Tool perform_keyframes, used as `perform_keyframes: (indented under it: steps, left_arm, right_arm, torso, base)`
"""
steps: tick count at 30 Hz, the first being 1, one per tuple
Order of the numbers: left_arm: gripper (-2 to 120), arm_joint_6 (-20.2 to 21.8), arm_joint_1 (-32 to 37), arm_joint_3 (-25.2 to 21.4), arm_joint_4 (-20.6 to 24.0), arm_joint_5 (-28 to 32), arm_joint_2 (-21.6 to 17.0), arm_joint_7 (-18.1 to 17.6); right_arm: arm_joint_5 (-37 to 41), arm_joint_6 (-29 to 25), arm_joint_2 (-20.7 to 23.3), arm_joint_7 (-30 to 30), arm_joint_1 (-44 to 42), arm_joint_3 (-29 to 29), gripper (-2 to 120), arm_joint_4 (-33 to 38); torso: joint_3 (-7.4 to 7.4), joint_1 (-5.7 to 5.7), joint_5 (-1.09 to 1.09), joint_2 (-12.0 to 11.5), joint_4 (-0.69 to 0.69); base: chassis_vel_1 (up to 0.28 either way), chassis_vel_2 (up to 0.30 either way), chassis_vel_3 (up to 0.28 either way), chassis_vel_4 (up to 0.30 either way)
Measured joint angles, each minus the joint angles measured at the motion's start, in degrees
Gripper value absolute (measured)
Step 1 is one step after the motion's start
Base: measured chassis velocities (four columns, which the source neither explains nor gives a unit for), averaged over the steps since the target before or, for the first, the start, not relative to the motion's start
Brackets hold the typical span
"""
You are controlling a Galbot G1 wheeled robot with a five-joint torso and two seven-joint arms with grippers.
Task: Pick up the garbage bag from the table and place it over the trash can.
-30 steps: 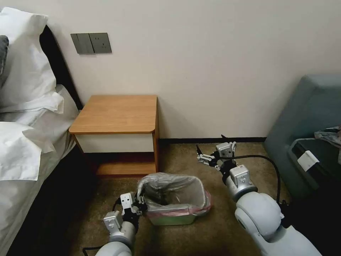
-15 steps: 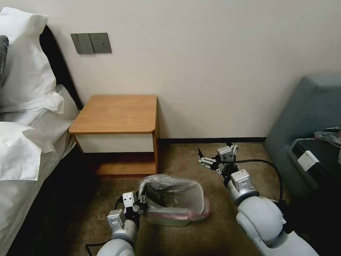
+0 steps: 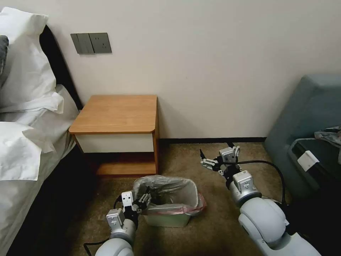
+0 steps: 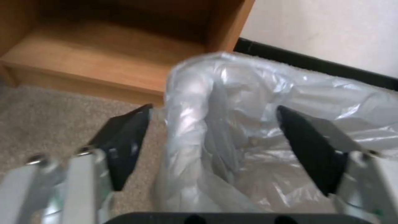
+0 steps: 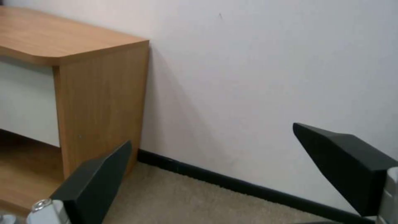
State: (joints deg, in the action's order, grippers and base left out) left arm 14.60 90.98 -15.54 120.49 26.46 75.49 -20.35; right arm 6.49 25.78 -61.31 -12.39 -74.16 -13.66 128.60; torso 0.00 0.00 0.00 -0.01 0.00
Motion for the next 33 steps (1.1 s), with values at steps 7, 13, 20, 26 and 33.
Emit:
perform_keyframes:
  steps: [7,13,20,26,33]
  left_arm:
    - [100,-1.6,1.4,-1.7,1.9,-3.1,-1.1,0.7]
    - [100,-8.2,3.0,-4.3,2.5,-8.1,-2.1,1.7]
    - [100,-18.3,4.5,-7.3,1.7,-16.8,-2.3,2.7]
    - [100,-22.7,7.4,-9.3,3.6,-19.3,-0.7,8.3]
    - [100,-25.1,10.6,-16.4,6.0,-20.0,3.3,15.9]
  right_arm:
    - [2.6,-1.7,-1.0,-0.2,-2.5,-1.1,100,0.5]
    - [2.7,-7.5,-2.9,0.4,-6.6,-3.1,100,0.1]
    - [-4.6,-21.4,-8.4,3.4,-14.8,-8.3,100,-3.1]
    - [-8.5,-28.9,-12.5,2.1,-19.5,-10.3,100,-4.1]
    - [-11.3,-32.1,-15.2,1.9,-22.2,-12.0,100,-4.2]
  torso:
    - [0.00,0.00,0.00,0.0,0.00]
    - [0.00,0.00,-0.01,0.0,0.01]
    - [0.00,0.00,0.00,0.0,-0.01]
    - [0.00,0.00,-0.01,0.0,-0.01]
    - [0.00,0.00,-0.01,0.0,0.00]
  base:
    - [0.000,0.000,0.000,0.000]
    - [0.000,0.000,0.000,0.000]
    - [0.000,0.000,0.000,0.000]
    - [0.000,0.000,0.000,0.000]
    - [0.000,0.000,0.000,0.000]
